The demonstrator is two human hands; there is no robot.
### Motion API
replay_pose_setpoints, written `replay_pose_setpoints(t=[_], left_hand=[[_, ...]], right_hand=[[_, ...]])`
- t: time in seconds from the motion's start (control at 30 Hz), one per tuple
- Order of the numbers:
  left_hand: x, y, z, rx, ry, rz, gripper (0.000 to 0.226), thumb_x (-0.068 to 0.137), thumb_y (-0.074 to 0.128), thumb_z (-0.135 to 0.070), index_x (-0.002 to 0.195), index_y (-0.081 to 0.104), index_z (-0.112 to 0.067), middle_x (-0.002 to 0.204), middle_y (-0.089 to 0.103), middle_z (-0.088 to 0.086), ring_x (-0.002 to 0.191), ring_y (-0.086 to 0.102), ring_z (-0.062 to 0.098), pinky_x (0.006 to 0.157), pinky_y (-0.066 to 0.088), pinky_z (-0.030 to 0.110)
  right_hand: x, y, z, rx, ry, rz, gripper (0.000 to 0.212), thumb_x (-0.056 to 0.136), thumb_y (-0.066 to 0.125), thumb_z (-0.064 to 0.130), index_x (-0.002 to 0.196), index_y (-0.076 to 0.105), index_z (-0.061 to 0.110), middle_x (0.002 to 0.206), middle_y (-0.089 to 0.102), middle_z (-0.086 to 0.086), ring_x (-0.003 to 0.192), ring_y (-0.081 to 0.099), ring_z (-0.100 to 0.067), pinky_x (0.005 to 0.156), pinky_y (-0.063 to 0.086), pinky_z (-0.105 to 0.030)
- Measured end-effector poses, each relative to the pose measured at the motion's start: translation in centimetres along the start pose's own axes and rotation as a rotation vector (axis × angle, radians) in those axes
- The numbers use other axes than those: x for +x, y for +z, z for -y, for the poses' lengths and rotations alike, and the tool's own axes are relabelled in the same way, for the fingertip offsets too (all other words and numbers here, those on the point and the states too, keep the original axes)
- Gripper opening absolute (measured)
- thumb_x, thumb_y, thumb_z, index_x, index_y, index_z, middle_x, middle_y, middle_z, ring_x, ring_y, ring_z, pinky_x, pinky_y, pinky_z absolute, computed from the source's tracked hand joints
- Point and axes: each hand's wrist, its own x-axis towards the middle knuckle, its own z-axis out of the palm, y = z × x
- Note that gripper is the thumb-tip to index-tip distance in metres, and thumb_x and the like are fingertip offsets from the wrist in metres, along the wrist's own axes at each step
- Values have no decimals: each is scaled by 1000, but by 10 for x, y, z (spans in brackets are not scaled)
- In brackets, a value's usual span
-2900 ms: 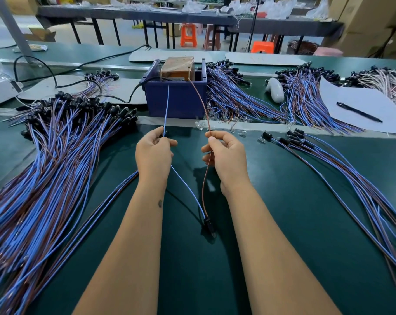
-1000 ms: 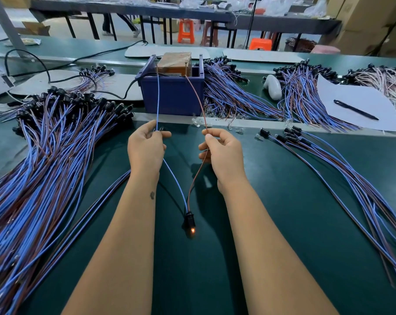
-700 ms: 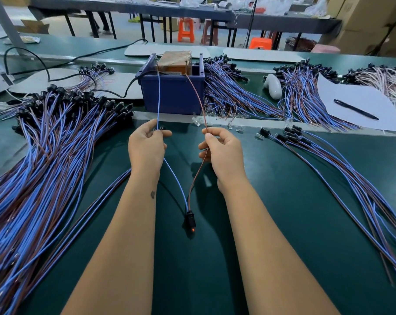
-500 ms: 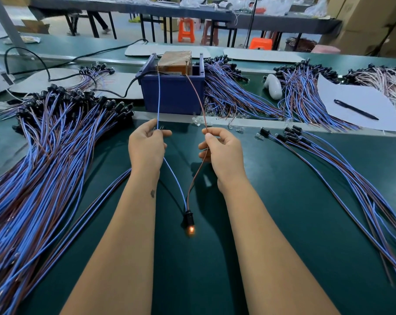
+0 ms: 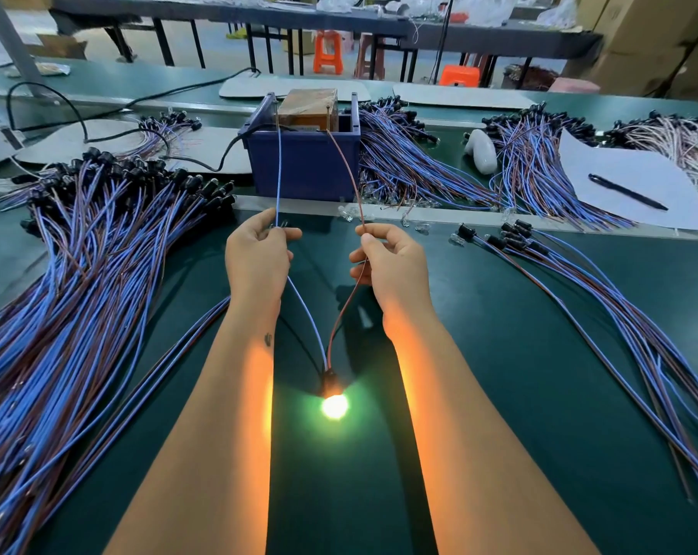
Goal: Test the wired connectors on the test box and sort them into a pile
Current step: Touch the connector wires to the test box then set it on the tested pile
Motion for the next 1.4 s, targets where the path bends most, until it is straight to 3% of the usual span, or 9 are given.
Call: replay_pose_setpoints(t=[0.13,0.3,0.5,0.6,0.73,0.93,1.1,1.27,1.4], left_hand=[[-4,0,-3,5,-1,0,39,95,47,-4,131,58,-17,79,73,-9,44,46,-1,49,45,15],[-16,5,-10,-26,-13,113,13,95,57,-13,96,69,-15,76,75,-6,52,59,3,53,49,16],[-30,17,-11,20,27,279,14,93,64,-21,87,77,-22,80,75,-7,80,68,10,78,55,27],[-32,16,-13,16,47,269,14,93,64,-23,85,76,-22,63,68,-17,58,58,-7,58,44,8],[-32,14,-17,-61,-5,289,13,94,63,-18,84,72,-14,50,55,-14,43,45,-1,46,38,11],[-25,6,-26,-565,-193,267,20,99,55,-14,81,63,-12,55,57,-5,48,51,5,48,46,16],[-25,4,-22,-480,-137,240,23,99,57,-11,76,59,-13,59,63,-4,51,56,7,51,50,19],[-29,5,-20,-274,-45,280,16,95,63,-10,80,64,-15,66,68,-6,59,58,5,61,50,18],[-43,5,-22,-91,60,797,20,85,65,9,88,69,-10,78,73,-7,72,63,1,71,49,15]], right_hand=[[0,0,-1,9,-4,4,16,98,51,10,99,66,15,71,61,-1,52,57,-6,57,50,-21],[-2,3,-1,-26,-48,33,16,96,53,11,94,66,19,64,62,4,51,55,-9,54,47,-19],[-5,5,1,-26,-139,101,19,94,57,4,90,68,19,67,66,3,60,60,-2,55,49,-19],[-5,5,2,-12,-134,121,18,93,59,2,90,69,17,69,66,-1,59,59,-2,54,48,-17],[-6,7,0,-51,-134,191,17,94,60,7,87,71,19,72,65,-2,65,58,-8,61,50,-24],[-4,4,0,-132,-136,283,27,90,65,3,111,67,20,79,64,-5,71,55,-14,75,50,-31],[-10,5,5,157,-106,438,25,97,59,18,121,64,26,89,72,-4,73,66,-14,70,55,-27],[-2,-6,5,345,-25,175,30,106,36,31,106,64,20,76,71,-1,59,65,-14,63,51,-25],[8,-15,5,352,53,-99,27,106,36,21,93,58,13,79,59,-3,51,58,-9,53,48,-21]])
